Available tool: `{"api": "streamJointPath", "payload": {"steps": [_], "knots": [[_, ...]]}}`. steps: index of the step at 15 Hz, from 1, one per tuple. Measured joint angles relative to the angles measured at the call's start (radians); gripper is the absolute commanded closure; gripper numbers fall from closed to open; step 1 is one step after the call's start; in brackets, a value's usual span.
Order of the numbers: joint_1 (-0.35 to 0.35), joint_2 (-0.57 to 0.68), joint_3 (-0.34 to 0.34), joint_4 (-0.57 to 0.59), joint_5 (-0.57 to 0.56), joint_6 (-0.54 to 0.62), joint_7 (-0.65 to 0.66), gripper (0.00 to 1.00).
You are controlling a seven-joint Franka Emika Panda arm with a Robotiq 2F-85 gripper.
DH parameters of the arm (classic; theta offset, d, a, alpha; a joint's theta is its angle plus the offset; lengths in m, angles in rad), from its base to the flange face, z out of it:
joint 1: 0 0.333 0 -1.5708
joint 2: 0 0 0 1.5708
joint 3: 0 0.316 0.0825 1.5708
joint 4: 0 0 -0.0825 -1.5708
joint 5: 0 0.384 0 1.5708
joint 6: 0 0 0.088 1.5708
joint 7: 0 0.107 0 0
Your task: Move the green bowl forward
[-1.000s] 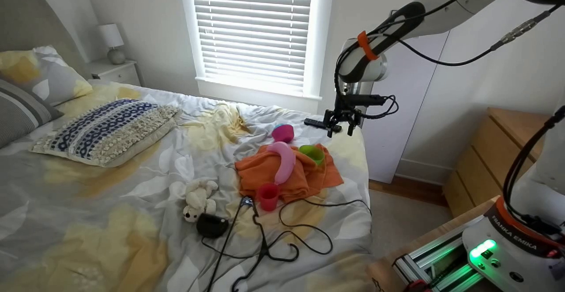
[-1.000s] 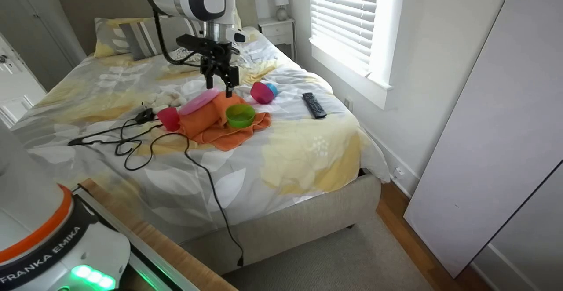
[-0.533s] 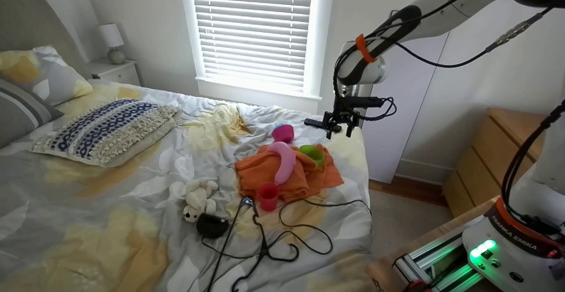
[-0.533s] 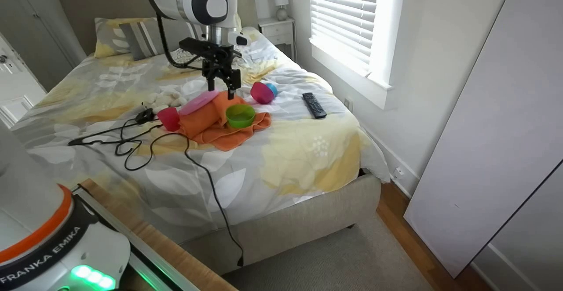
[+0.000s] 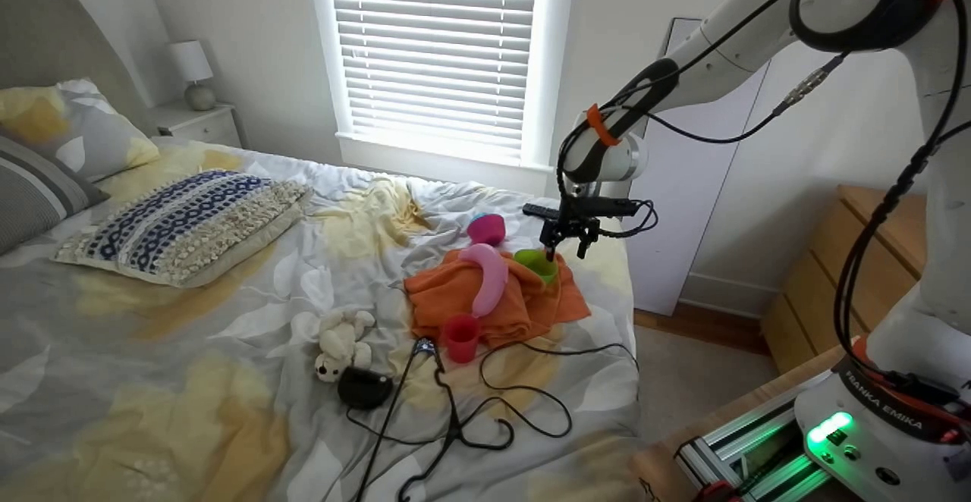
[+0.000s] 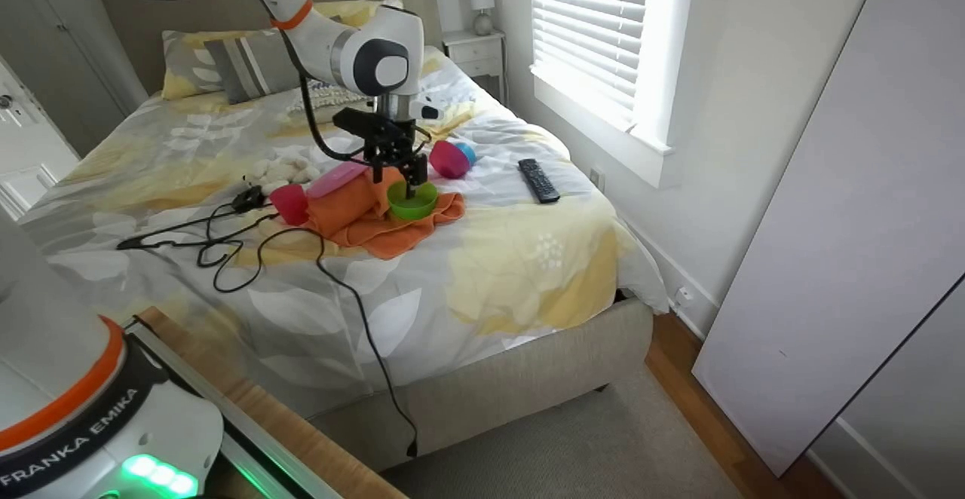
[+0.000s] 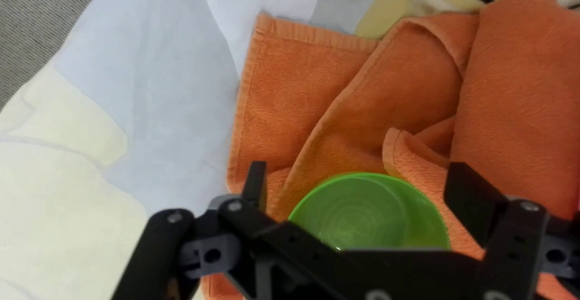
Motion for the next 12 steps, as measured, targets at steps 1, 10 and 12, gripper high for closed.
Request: {"api": "streamJointPath", "payload": {"steps": [1,10,12], "knots": [[-0.004,0.023,0.002,0.012,0.005,0.024,-0.003,0.0],[-0.086,0.174,0.046,0.095,0.054,0.181,-0.035,0.47],[-0.102,0.194,0.056,0.113,0.057,0.189,-0.038,0.61]]}}
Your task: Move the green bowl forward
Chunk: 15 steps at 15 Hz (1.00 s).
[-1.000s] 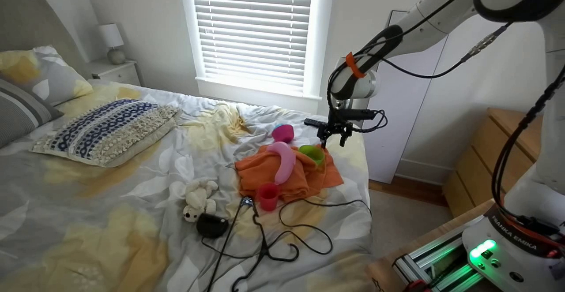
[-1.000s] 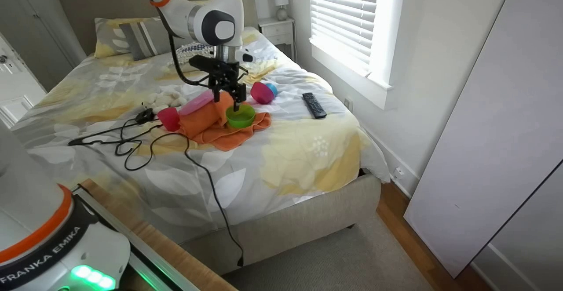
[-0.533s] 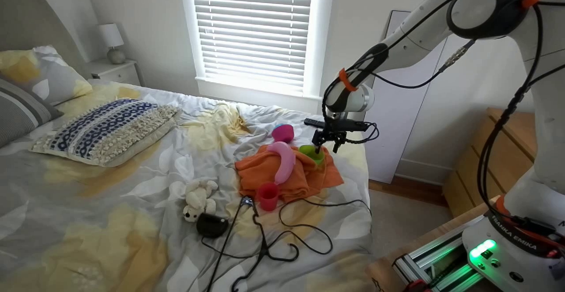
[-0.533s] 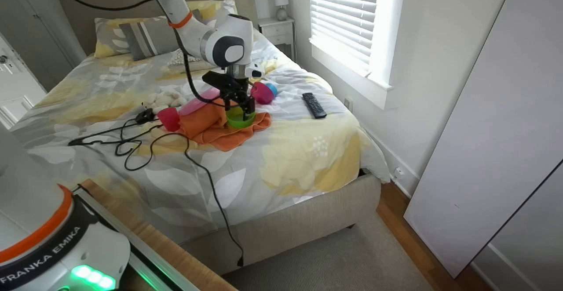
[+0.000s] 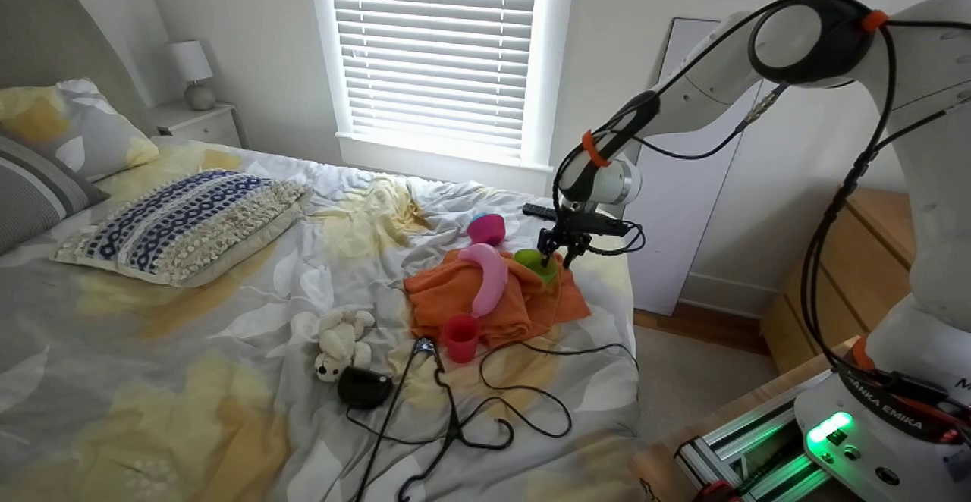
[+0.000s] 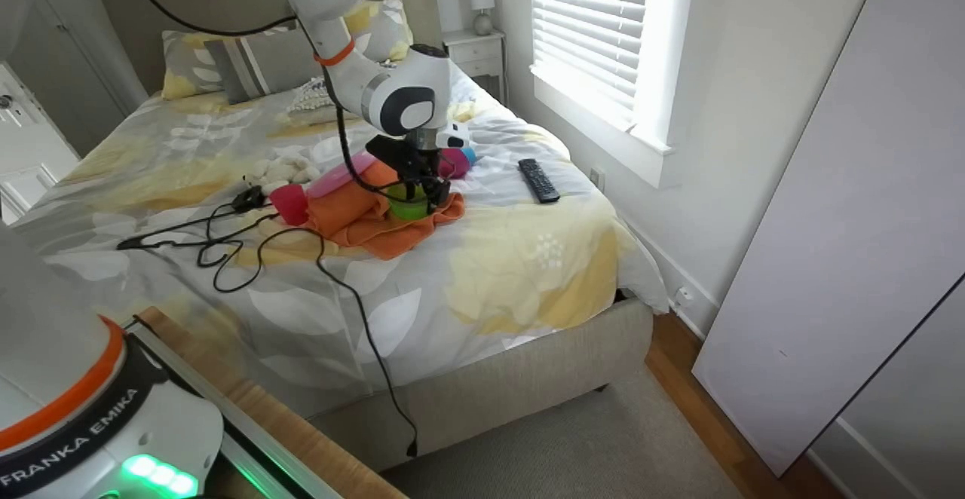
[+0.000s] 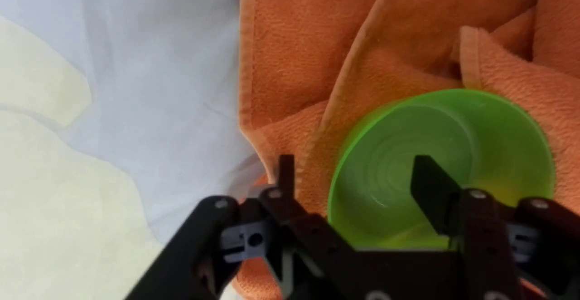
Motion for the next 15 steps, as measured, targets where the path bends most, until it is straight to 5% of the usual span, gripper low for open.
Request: {"api": "streamJointPath", "payload": {"steps": [5,15], "knots": [[-0.03,0.033,0.019,0.034,0.008,0.001,-0.003,0.98],[-0.132,-0.013,0.102,-0.024,0.071,0.001,-0.087,0.99]]}}
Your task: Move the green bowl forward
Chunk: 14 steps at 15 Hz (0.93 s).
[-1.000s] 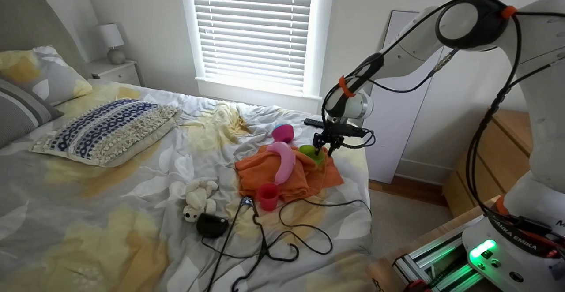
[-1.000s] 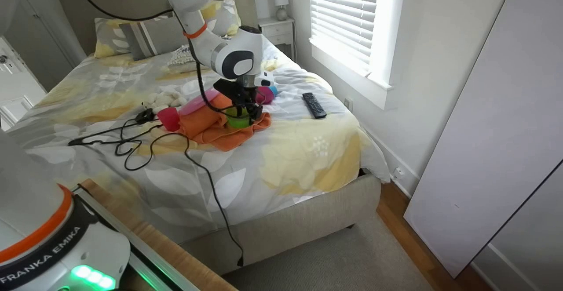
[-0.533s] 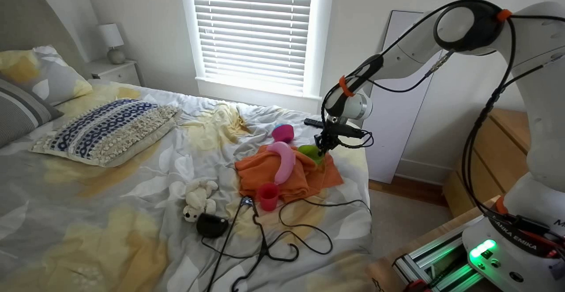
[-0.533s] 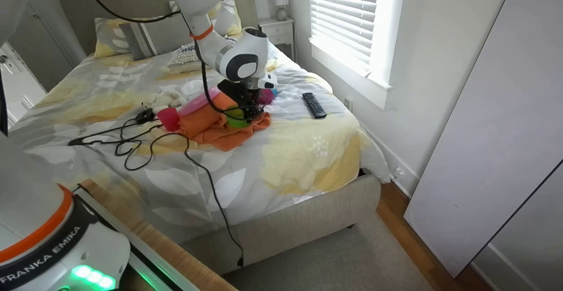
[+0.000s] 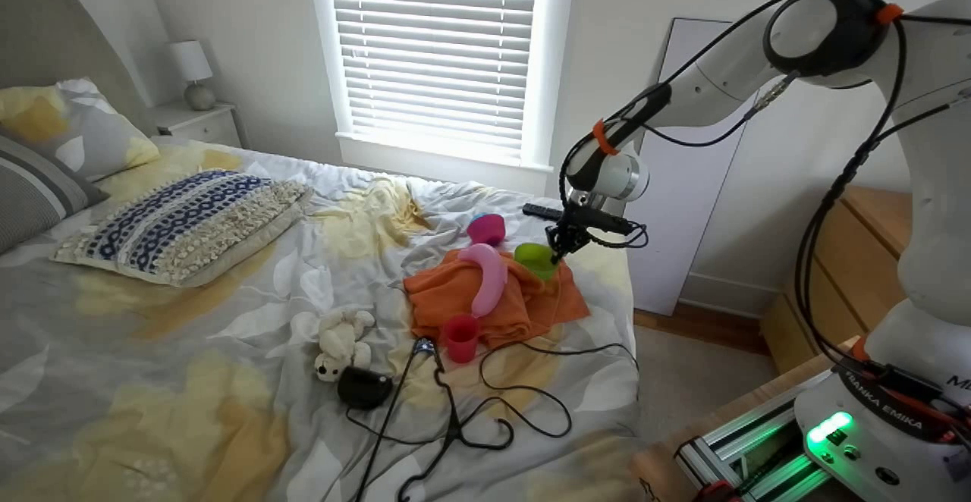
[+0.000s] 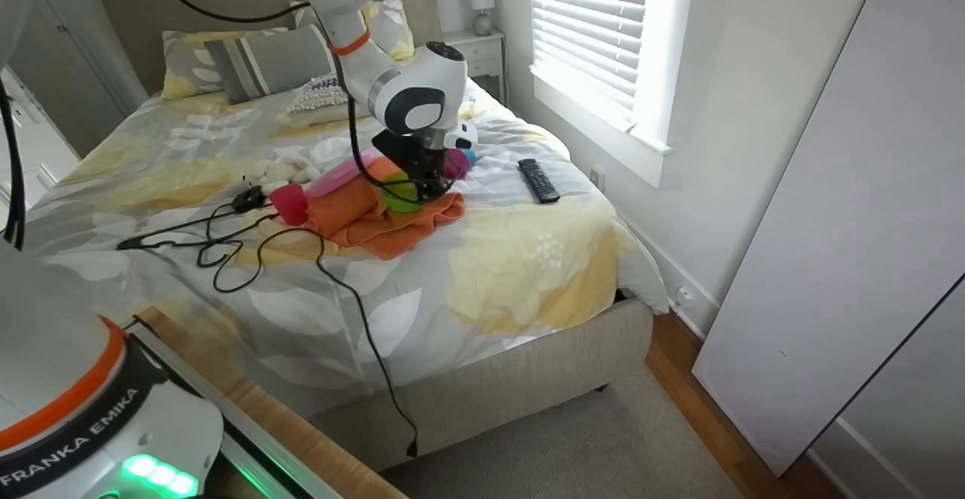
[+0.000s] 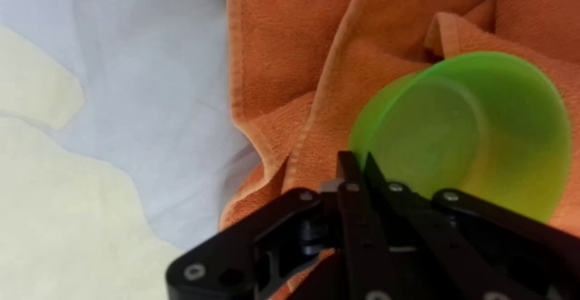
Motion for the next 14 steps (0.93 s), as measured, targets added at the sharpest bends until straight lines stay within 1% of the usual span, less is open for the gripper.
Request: {"api": "streamJointPath", "payload": {"steps": [4,7,8,10,14], "knots": [[-0.036,-0.14,0.008,-0.148,0.032,0.0,-0.027,0.99],[-0.034,-0.248,0.022,-0.259,0.039,-0.005,-0.064,0.99],[-0.019,-0.281,0.025,-0.292,0.033,-0.01,-0.076,0.99],[0.032,-0.339,0.028,-0.346,0.007,-0.034,-0.088,0.99],[0.167,-0.416,0.036,-0.391,-0.061,-0.105,-0.087,0.99]]}}
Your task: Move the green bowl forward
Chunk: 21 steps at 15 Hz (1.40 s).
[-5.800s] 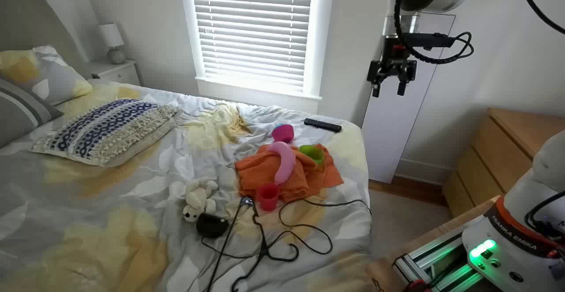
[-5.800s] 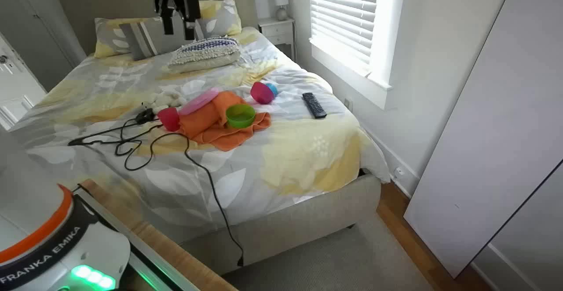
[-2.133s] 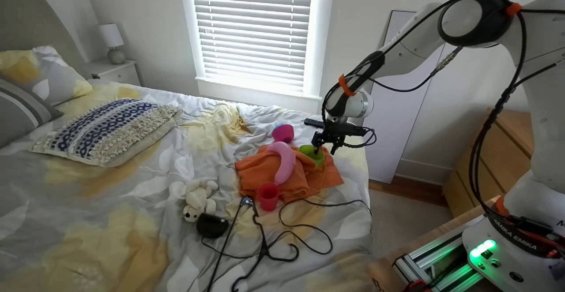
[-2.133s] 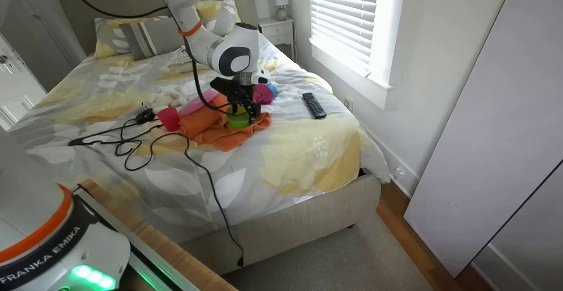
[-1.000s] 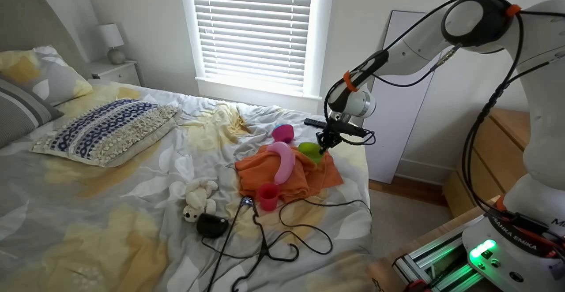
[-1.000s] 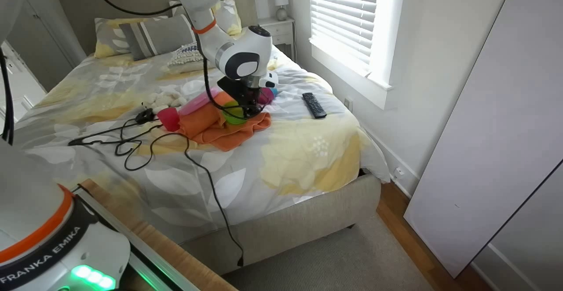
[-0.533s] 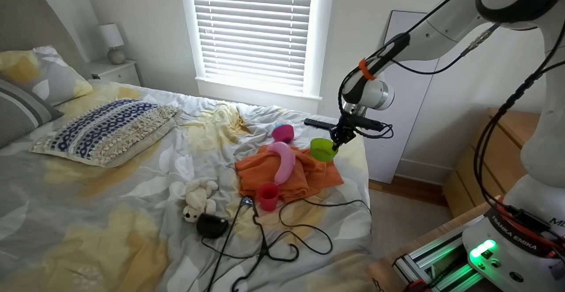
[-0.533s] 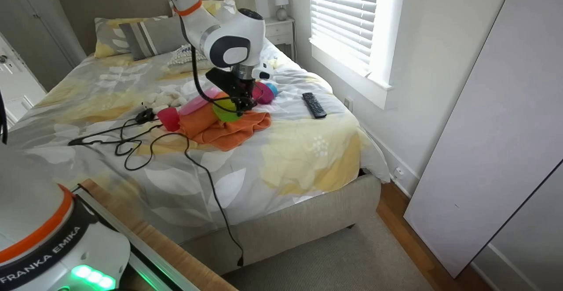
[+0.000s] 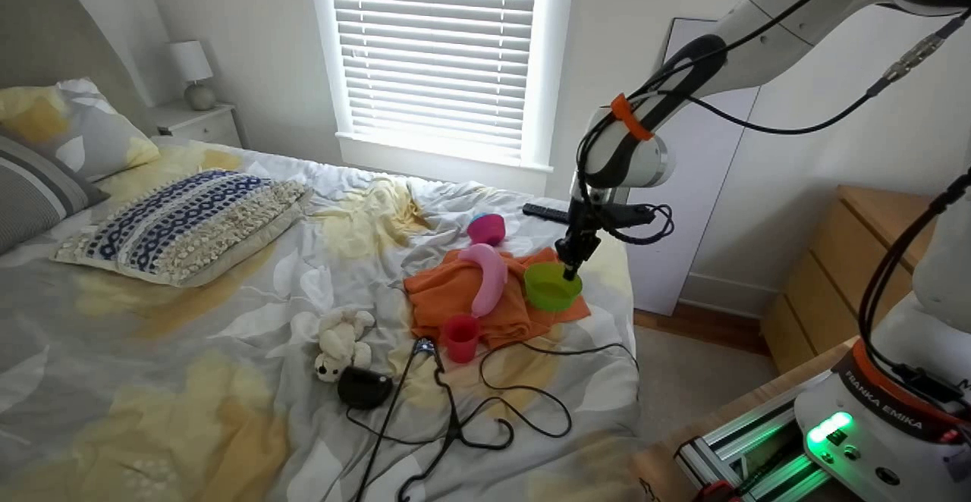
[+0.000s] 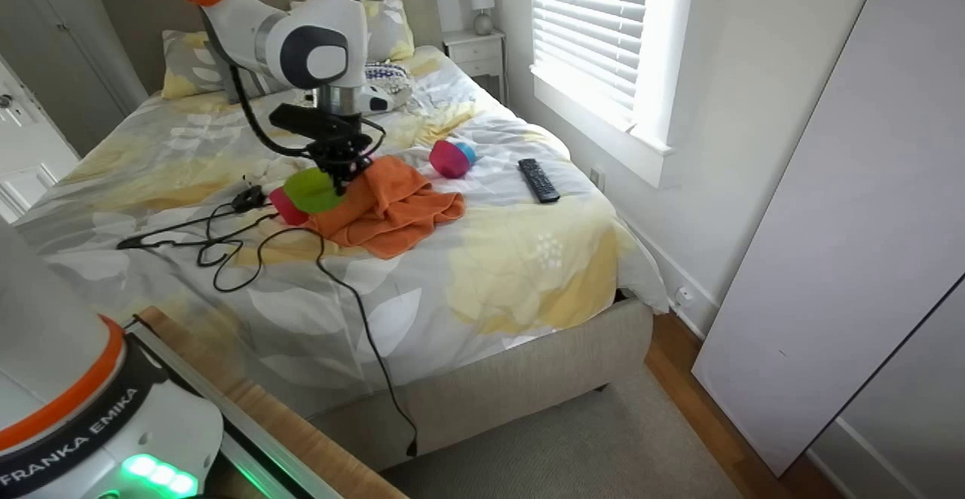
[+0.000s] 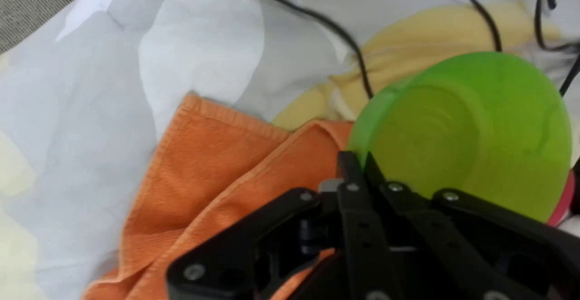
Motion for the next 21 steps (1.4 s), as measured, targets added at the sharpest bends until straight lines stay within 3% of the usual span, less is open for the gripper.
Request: {"api": "streamJointPath", "payload": {"steps": [5,10,18,21], "knots": [[0.149,-0.021,0.02,0.027,-0.105,-0.113,-0.001,0.99],[0.25,-0.009,0.032,0.09,-0.208,-0.166,-0.024,0.97],[0.258,0.007,0.036,0.111,-0.207,-0.166,-0.07,0.99],[0.259,0.052,0.072,0.135,-0.186,-0.166,-0.154,0.99]]}}
